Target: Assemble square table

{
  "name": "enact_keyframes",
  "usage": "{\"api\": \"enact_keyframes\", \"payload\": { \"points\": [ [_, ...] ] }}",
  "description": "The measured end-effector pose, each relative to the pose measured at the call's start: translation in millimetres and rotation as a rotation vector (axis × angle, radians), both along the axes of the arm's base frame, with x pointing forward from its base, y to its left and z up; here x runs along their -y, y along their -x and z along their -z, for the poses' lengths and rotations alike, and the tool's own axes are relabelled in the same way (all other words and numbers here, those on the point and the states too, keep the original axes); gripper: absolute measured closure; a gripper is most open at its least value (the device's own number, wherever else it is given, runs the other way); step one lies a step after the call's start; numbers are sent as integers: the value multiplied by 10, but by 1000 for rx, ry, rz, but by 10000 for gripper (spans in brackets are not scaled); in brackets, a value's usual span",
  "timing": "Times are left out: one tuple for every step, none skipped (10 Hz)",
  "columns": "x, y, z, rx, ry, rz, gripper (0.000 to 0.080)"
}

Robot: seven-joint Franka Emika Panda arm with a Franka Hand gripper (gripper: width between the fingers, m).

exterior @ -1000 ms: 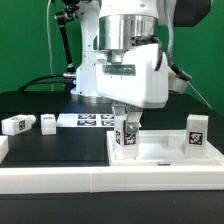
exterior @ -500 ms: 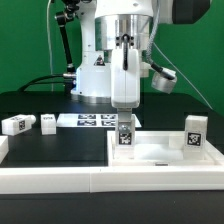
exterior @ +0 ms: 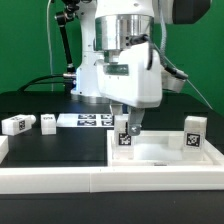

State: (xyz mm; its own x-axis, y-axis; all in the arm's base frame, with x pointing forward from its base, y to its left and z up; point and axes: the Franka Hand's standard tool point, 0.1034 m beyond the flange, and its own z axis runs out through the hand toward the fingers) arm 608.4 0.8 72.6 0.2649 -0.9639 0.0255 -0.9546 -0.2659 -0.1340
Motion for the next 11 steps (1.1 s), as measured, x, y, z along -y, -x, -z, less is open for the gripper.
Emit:
{"api": "enact_keyframes", "payload": {
  "points": [
    [-5, 1, 4, 0, 7, -60, 154],
    [-5, 1, 4, 1, 26, -185, 154],
    [1, 0, 2, 3, 44, -316, 154],
    [13, -10, -11, 5, 64, -454, 151],
    [9, -14, -20, 6, 77, -539, 151],
    [5, -15, -22, 7, 93, -648, 151],
    [-4, -13, -19, 7, 105, -737, 151],
    [11, -5, -13, 4, 114, -824, 151],
    [24, -5, -14, 4, 121, -873, 151],
    [36, -7, -15, 5, 135, -963, 151],
    [48, -7, -15, 2, 152, -1058, 151]
  ]
}}
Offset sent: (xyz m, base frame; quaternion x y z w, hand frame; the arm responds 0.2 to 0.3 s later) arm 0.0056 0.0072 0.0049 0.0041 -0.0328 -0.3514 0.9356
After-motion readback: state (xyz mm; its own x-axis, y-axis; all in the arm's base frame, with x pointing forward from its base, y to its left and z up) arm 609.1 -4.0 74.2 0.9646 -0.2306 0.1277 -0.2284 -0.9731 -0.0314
